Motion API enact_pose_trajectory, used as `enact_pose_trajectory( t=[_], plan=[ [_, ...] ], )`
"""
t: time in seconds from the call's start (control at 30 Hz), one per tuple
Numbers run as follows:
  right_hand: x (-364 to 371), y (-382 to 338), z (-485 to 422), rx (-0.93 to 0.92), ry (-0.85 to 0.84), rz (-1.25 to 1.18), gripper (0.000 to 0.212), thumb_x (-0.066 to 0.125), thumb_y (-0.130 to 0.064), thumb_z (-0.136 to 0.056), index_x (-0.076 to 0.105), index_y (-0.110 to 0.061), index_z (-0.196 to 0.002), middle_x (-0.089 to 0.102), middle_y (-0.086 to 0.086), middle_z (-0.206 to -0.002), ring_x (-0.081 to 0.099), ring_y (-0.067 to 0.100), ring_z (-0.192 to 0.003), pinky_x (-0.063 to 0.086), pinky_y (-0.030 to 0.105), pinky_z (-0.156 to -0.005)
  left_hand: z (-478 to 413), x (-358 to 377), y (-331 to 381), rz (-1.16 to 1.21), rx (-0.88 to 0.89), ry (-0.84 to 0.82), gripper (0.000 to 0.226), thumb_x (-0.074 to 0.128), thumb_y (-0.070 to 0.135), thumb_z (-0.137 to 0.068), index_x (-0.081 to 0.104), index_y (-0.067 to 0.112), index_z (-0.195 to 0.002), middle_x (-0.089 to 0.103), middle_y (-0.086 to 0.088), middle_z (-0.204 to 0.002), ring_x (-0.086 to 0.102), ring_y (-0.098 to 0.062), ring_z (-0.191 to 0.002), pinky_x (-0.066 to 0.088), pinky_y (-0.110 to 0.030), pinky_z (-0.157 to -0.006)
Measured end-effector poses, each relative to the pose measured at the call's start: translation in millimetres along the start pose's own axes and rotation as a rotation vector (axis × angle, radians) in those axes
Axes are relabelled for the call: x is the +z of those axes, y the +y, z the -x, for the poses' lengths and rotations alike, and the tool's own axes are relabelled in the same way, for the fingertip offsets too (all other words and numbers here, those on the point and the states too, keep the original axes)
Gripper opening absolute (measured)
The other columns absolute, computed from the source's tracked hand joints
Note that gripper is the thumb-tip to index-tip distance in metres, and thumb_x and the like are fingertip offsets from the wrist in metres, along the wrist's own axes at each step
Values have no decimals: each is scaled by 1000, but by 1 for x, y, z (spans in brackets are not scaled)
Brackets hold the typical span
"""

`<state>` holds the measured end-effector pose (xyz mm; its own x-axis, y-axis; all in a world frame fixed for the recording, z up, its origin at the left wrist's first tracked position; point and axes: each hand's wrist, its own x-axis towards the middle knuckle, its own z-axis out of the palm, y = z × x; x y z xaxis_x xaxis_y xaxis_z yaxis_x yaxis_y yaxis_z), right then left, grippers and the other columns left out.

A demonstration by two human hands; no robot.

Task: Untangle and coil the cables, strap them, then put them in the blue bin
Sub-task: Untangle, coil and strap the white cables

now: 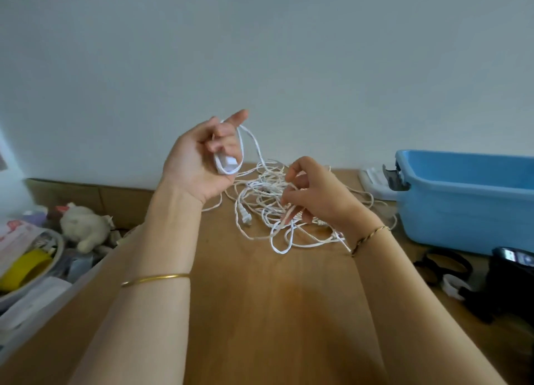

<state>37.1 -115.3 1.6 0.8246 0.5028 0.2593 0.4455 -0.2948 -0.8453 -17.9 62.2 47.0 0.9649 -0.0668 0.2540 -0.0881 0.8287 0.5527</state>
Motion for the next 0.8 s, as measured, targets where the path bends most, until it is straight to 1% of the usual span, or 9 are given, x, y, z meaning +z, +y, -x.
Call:
enact_pose_trajectory(
  t=[0.1, 0.23, 0.33, 0.43, 0.5, 0.57, 0.63, 0.7, 0.8],
  plan=[
    [2, -8, 3, -42, -120, 34, 16, 54, 5, -87, 50, -2, -101, 70, 12, -76, 53, 9, -39, 32, 17, -35, -7, -8, -1, 94, 203, 182, 28, 33, 12, -101, 52, -5, -111, 60, -3, -58, 49, -7, -41, 51, -20, -51],
    [-1, -20, 8, -15, -312, 105, 14, 57, 2, -87, 59, -1, -100, 68, 13, -74, 44, 4, -34, 31, 12, -36, -17, -16, -14, 38, 325, 305, 25, 31, 15, -104, 49, 1, -94, 68, -10, -65, 56, -9, -47, 53, -43, -73],
    [-5, -27, 13, 35, -342, 164, 2, 59, -5, -86, 61, -5, -85, 62, 5, -63, 45, 8, -39, 34, 15, -39, -21, -19, -30, -467, 455, 443, 19, 34, 14, -104, 50, 4, -110, 69, -7, -69, 60, -10, -56, 54, -43, -84],
    [-9, -32, 13, 38, -249, 149, 8, 58, -5, -84, 59, 0, -78, 55, 2, -58, 48, 10, -45, 39, 17, -44, -19, -23, -36, -1264, 572, 437, 36, 33, 13, -103, 41, 11, -138, 67, -2, -79, 56, -6, -59, 48, -23, -65],
    [-12, -34, 11, -1, -133, 169, 13, 59, -6, -82, 62, 6, -82, 56, 2, -58, 48, 8, -49, 38, 14, -47, -16, -16, -36, -1680, 510, 316, 37, 34, 14, -102, 43, 13, -138, 66, -1, -80, 58, -13, -66, 46, -27, -69],
    [-15, -33, 8, -62, -9, 234, 12, 60, -6, -80, 68, 1, -84, 58, 1, -62, 50, 9, -56, 40, 17, -52, -11, -5, -35, -1946, 390, 216, 27, 36, 20, -102, 55, 11, -120, 66, -4, -80, 61, -22, -75, 48, -35, -76],
    [-18, -29, 5, -128, 128, 355, 14, 60, -5, -79, 71, -11, -84, 58, -3, -67, 54, 14, -67, 46, 26, -63, -6, 7, -36, -1965, 256, 136, 31, 40, 30, -100, 57, 4, -97, 66, -5, -73, 59, -20, -67, 50, -40, -74],
    [-19, -25, 2, -184, 217, 497, 15, 63, -10, -79, 72, -20, -86, 58, -5, -79, 57, 17, -82, 47, 33, -73, -2, 16, -37, -1925, 96, 57, 38, 50, 43, -93, 60, 6, -93, 65, 0, -63, 54, -11, -53, 48, -35, -62],
    [-17, -20, -1, -226, 241, 568, 12, 68, -20, -80, 71, -28, -88, 55, -10, -90, 55, 13, -90, 47, 34, -78, 0, 16, -37, -2052, -73, 24, 24, 61, 32, -89, 64, 8, -87, 60, 2, -52, 48, -5, -39, 38, -19, -45]
  ],
)
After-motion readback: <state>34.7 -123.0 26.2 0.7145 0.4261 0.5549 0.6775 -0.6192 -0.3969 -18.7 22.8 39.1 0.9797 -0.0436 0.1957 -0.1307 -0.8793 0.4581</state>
